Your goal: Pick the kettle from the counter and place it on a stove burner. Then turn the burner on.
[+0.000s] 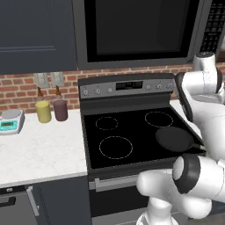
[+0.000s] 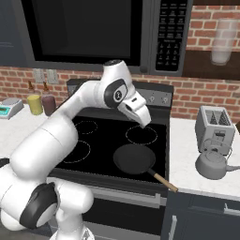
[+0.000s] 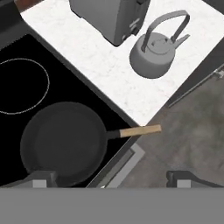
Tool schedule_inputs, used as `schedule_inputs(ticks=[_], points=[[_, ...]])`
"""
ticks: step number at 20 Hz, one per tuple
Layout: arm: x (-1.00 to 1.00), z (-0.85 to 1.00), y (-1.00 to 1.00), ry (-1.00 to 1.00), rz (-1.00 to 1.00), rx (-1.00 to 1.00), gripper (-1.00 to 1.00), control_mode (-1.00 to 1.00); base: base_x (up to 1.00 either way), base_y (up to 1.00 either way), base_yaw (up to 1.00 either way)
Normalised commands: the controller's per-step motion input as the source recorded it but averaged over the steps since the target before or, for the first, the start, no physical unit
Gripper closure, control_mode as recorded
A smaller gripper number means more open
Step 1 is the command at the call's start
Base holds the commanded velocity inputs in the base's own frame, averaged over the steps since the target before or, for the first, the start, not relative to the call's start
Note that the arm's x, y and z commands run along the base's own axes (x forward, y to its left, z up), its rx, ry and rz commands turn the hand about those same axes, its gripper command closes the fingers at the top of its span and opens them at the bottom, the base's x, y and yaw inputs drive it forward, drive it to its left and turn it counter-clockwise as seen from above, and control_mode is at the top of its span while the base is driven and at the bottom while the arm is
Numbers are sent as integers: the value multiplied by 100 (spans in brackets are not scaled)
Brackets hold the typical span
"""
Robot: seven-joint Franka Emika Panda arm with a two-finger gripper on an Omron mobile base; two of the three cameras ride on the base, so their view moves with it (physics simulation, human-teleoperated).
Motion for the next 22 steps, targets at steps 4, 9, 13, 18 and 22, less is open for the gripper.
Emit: schedule_inputs(ticks=[4,9,13,18,22], points=[[35,6,-92,3,-18,0,-100,-100,0,0,0],[25,-20,-92,0,-18,0,-100,-100,0,0,0],[19,-32,-99,0,-21,2,-100,-100,0,0,0],[1,-41,-76,-2,-24,7,-100,-100,0,0,0],[0,-41,-46,-4,-23,4,-100,-100,0,0,0]])
